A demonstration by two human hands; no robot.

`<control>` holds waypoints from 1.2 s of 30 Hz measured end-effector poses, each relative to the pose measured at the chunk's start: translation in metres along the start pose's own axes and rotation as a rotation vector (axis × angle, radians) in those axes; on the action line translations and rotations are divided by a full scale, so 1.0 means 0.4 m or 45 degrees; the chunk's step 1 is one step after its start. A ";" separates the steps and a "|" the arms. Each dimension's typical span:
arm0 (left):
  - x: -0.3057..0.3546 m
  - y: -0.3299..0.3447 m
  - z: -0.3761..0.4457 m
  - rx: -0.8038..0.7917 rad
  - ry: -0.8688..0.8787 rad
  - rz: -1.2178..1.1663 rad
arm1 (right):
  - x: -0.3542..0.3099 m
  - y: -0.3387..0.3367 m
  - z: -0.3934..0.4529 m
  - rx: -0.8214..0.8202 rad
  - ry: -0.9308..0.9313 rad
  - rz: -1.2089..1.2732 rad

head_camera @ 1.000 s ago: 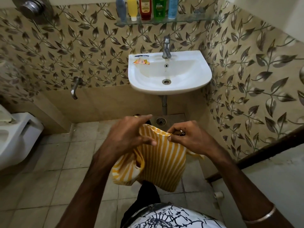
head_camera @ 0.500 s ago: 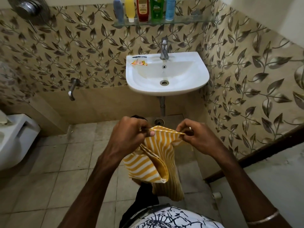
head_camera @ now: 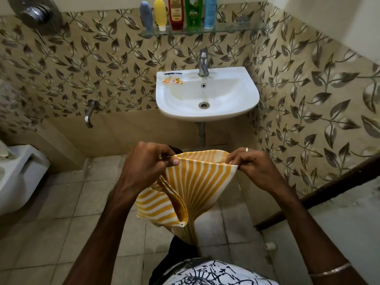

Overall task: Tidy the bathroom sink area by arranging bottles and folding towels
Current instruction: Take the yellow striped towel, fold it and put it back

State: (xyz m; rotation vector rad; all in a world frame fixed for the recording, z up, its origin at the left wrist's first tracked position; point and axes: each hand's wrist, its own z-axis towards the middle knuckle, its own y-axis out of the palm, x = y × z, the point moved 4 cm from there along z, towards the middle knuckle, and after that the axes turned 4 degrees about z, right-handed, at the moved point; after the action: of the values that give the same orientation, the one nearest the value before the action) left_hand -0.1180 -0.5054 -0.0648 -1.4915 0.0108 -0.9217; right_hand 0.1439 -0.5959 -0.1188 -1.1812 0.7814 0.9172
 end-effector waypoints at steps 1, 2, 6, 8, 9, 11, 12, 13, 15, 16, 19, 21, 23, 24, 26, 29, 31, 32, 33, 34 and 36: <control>0.000 0.000 0.000 0.000 0.002 0.007 | -0.001 0.001 0.000 0.014 -0.006 0.059; -0.004 -0.001 0.000 0.001 -0.006 0.019 | 0.001 -0.001 -0.001 0.028 0.000 0.101; -0.036 -0.015 -0.002 -0.006 -0.070 0.050 | 0.009 -0.033 -0.010 0.064 0.053 -0.035; -0.039 -0.010 -0.005 -0.040 -0.071 0.062 | 0.001 -0.045 -0.010 0.045 0.029 -0.141; -0.034 -0.007 -0.006 -0.046 -0.067 0.073 | -0.003 -0.045 -0.008 0.031 0.011 -0.246; -0.023 0.000 -0.005 -0.034 -0.058 0.087 | -0.006 -0.039 0.000 0.015 0.010 -0.467; -0.018 0.003 -0.004 -0.026 -0.057 0.086 | -0.004 -0.038 0.005 0.013 0.009 -0.520; -0.015 0.006 -0.003 -0.021 -0.058 0.078 | -0.004 -0.036 0.008 0.011 -0.010 -0.533; -0.009 0.009 -0.001 -0.023 -0.060 0.063 | -0.009 -0.034 0.010 0.034 -0.052 -0.522; -0.006 0.010 0.000 -0.027 -0.060 0.059 | -0.008 -0.034 0.010 0.058 -0.054 -0.528; -0.004 0.013 0.003 -0.032 -0.072 0.048 | -0.010 -0.037 0.005 0.096 -0.056 -0.674; -0.007 0.018 0.007 -0.025 -0.096 0.022 | -0.010 -0.041 0.003 0.067 -0.015 -0.648; -0.014 0.021 0.012 0.077 -0.168 -0.003 | 0.000 -0.054 0.001 0.080 0.118 -0.543; -0.021 0.018 0.014 0.175 -0.252 -0.020 | 0.016 -0.065 -0.001 0.105 0.224 -0.540; -0.047 0.004 0.018 0.444 -0.454 -0.017 | 0.043 -0.077 -0.014 0.100 0.500 -0.608; -0.093 -0.028 0.022 0.772 -0.628 -0.002 | 0.058 -0.054 -0.047 -0.100 0.788 -0.513; -0.115 -0.039 0.027 0.862 -0.648 -0.048 | 0.051 -0.006 -0.071 -0.362 0.881 -0.204; -0.119 -0.039 0.030 0.884 -0.645 -0.071 | 0.043 0.019 -0.079 -0.489 0.895 -0.062; -0.122 -0.035 0.033 0.897 -0.645 -0.097 | 0.032 0.038 -0.085 -0.598 0.872 0.046; -0.119 -0.030 0.035 0.903 -0.652 -0.134 | 0.025 0.056 -0.085 -0.689 0.813 0.123; -0.105 -0.014 0.039 0.897 -0.667 -0.230 | 0.009 0.086 -0.073 -0.798 0.655 0.210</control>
State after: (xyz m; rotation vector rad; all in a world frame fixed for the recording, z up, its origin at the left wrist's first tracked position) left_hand -0.1409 -0.4695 -0.0796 -1.0301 -0.7663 -0.5564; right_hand 0.1132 -0.6197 -0.1425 -1.9748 1.0490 1.0451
